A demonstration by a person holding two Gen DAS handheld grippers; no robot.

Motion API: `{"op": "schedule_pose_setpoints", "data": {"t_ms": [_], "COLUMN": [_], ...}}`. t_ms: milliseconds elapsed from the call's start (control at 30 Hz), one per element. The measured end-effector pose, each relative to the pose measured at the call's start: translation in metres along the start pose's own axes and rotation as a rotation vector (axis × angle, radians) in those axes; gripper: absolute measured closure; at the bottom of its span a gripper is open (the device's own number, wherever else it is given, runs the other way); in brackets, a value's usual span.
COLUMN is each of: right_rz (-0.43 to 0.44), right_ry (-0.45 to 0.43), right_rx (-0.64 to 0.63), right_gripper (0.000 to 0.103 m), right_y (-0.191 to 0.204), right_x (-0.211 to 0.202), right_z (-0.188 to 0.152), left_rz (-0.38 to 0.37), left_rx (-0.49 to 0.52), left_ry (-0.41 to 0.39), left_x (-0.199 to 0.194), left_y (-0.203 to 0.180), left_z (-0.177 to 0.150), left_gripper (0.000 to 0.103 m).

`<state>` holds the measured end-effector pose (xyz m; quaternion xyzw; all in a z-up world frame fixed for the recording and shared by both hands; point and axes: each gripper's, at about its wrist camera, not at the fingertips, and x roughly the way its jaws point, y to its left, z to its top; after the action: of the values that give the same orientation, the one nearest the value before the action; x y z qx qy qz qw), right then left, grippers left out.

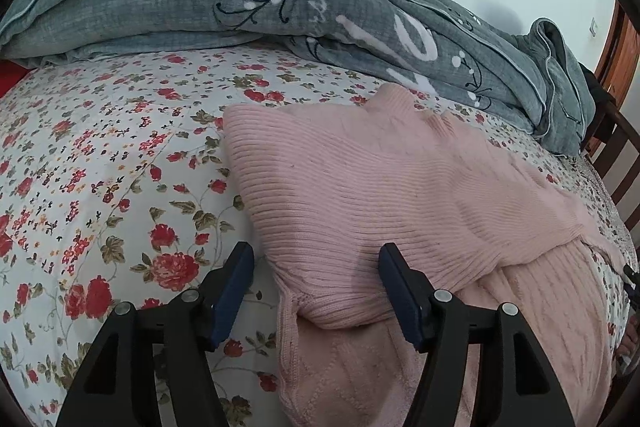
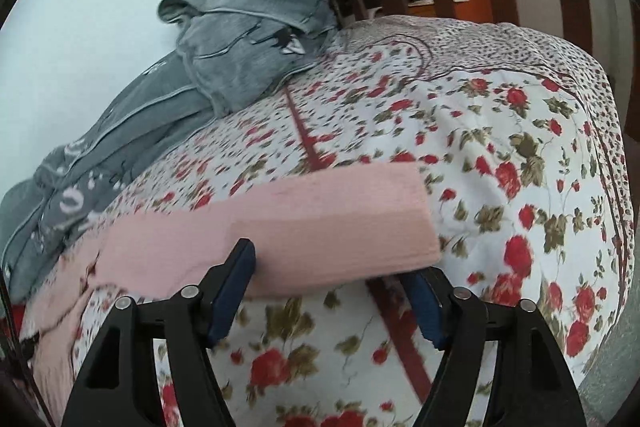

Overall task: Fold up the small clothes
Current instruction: 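Grasp the other sleeve cuff with the right tool and fold it across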

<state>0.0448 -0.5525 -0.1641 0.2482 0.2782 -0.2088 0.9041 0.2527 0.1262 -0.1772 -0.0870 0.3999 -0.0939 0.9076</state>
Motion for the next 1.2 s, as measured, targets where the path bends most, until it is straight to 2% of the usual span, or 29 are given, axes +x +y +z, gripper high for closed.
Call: {"op": "schedule_pose_setpoints", "data": {"t_ms": [33,67,167,367,533,567,733,800,867,967,1100,1167,1200], "right_rz": [-0.009,-0.025,-0.051,-0.069,-0.075,-0.079,-0.035,0.002,0.05,0.131,0.256,0.306,0.331], "right_ry": [-0.004,-0.009,-0.027,-0.078,-0.139,-0.154,-0.223,-0.229,-0.231,-0.224,-0.193,-0.175,-0.158], "right_rx": [0.006,0.005,-0.016,-0.055,-0.131,-0.158,-0.277,-0.311,-0.352,-0.42,-0.524,-0.571,-0.59], "right_gripper": [0.051,0.071,0.097,0.097,0.098,0.098,0.098,0.098,0.098,0.098,0.098,0.098,0.098], "right_y": [-0.001,-0.002,-0.001,0.025,0.08,0.098,0.196,0.231,0.274,0.337,0.423,0.46,0.477], "right_x": [0.0,0.001,-0.002,-0.026,-0.049,-0.054,-0.075,-0.078,-0.081,-0.083,-0.081,-0.077,-0.074], "right_z": [0.002,0.005,0.012,0.036,0.056,0.058,0.058,0.055,0.048,0.031,-0.012,-0.04,-0.053], "left_rz": [-0.003,-0.006,-0.014,-0.039,-0.067,-0.072,-0.002,0.061,0.173,0.268,0.257,0.229,0.242], "left_rx": [-0.001,-0.002,-0.005,-0.018,-0.056,-0.077,-0.117,-0.103,-0.073,-0.074,-0.145,-0.148,-0.129], "left_ry": [0.0,0.0,-0.002,-0.008,-0.025,-0.034,-0.061,-0.074,-0.094,-0.099,-0.095,-0.117,-0.115], "left_x": [0.0,0.0,0.0,-0.003,-0.011,-0.016,-0.042,-0.054,-0.065,-0.074,-0.075,-0.073,-0.072], "left_y": [0.001,0.001,0.002,0.005,0.009,0.012,0.032,0.041,0.054,0.078,0.109,0.111,0.108], "left_z": [0.0,0.0,0.0,-0.001,-0.004,-0.007,-0.016,-0.019,-0.022,-0.028,-0.037,-0.041,-0.041], "left_gripper": [0.04,0.04,0.039,0.037,0.035,0.031,0.03,0.03,0.027,0.026,0.026,0.019,0.019]}}
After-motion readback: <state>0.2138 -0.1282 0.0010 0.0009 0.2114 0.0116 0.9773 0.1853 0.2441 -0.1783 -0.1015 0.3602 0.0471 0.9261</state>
